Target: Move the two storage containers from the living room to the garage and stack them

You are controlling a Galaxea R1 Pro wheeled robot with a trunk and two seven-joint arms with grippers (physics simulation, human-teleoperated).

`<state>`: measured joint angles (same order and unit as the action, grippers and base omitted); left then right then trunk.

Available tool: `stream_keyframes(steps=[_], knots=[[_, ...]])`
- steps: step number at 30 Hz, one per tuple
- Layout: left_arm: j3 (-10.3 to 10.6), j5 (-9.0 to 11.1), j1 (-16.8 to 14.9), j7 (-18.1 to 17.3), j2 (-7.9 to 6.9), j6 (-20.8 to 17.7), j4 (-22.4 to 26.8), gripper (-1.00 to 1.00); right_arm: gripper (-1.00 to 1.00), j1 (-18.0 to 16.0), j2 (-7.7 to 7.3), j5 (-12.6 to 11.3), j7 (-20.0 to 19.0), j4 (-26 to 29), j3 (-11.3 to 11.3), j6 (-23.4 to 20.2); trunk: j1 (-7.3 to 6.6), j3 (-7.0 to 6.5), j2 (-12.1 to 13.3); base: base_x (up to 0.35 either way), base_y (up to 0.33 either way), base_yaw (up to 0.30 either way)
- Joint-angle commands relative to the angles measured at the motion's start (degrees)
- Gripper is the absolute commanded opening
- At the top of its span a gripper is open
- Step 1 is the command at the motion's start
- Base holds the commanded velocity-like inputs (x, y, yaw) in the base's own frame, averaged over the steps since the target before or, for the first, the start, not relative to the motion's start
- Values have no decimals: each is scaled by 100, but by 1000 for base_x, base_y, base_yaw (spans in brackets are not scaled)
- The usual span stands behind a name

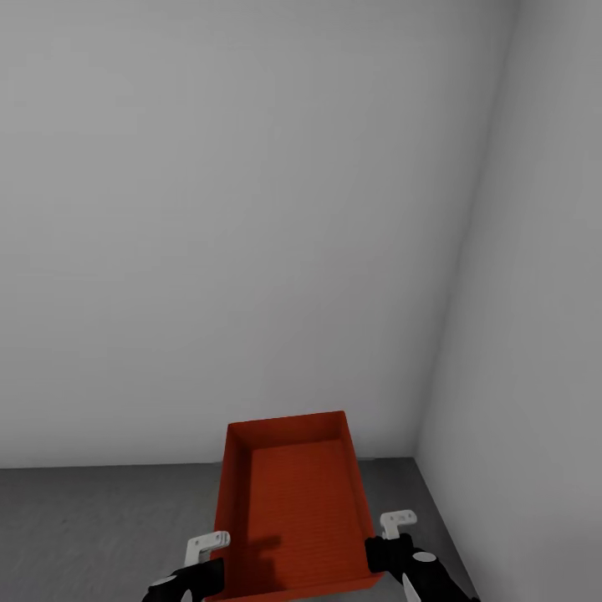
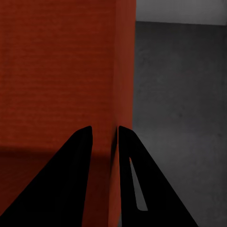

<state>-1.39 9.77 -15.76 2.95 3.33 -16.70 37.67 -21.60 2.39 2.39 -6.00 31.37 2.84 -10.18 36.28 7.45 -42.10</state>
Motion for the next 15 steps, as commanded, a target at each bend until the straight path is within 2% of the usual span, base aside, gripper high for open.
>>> stream_keyframes(steps=[1, 5, 15], knots=[[-1, -291, 3, 171, -105, 395, 21, -100, -100, -5, -4, -283, -200, 1, -20, -37, 5, 10, -7, 321, 0, 0], [-1, -289, 3, 171, -103, 395, 21, -100, -100, -7, -5, -283, -200, 1, -20, -37, 5, 10, -7, 230, 0, 0], [-1, -290, 3, 171, -97, 395, 21, -100, -100, -6, -7, -283, -202, 1, -22, -37, 5, 10, -7, 23, 0, 0]])
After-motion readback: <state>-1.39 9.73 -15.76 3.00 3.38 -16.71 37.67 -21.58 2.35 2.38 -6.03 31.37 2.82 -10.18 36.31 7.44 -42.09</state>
